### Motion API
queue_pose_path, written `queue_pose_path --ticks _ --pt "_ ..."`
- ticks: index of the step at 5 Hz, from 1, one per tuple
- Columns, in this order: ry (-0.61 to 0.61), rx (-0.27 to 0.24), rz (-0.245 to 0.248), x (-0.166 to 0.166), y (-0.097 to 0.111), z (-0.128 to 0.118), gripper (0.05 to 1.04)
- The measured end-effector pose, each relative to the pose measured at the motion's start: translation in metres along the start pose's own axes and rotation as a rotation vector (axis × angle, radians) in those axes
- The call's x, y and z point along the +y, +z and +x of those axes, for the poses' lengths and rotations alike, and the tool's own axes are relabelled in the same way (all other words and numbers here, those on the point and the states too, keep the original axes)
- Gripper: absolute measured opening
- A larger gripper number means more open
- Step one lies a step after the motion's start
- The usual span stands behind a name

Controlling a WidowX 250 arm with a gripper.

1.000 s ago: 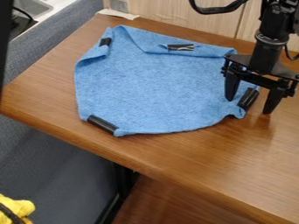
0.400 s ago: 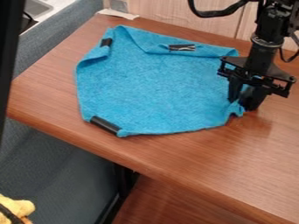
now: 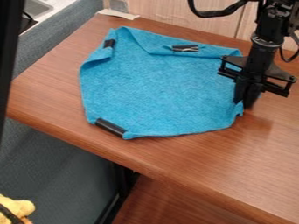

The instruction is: Fold the cloth from right to left

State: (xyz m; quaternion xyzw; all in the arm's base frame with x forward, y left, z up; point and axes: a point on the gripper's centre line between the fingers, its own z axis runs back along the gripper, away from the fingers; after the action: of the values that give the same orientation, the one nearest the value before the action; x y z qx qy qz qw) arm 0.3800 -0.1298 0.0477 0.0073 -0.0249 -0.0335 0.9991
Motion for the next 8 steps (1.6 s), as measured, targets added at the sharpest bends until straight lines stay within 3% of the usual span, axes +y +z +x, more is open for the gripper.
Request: queue_pose_path --ticks 2,4,5,8 --pt "-0.044 0.027 -0.086 -0.011 0.005 -0.002 0.077" --pt "0.055 -0.003 -0.183 0.028 0.034 0.017 0.077" --pt "0.134 -0.010 -0.205 0.058 0.043 0.026 0.077" --pt "0.341 0.002 -0.180 0.128 0.033 0.021 0.077"
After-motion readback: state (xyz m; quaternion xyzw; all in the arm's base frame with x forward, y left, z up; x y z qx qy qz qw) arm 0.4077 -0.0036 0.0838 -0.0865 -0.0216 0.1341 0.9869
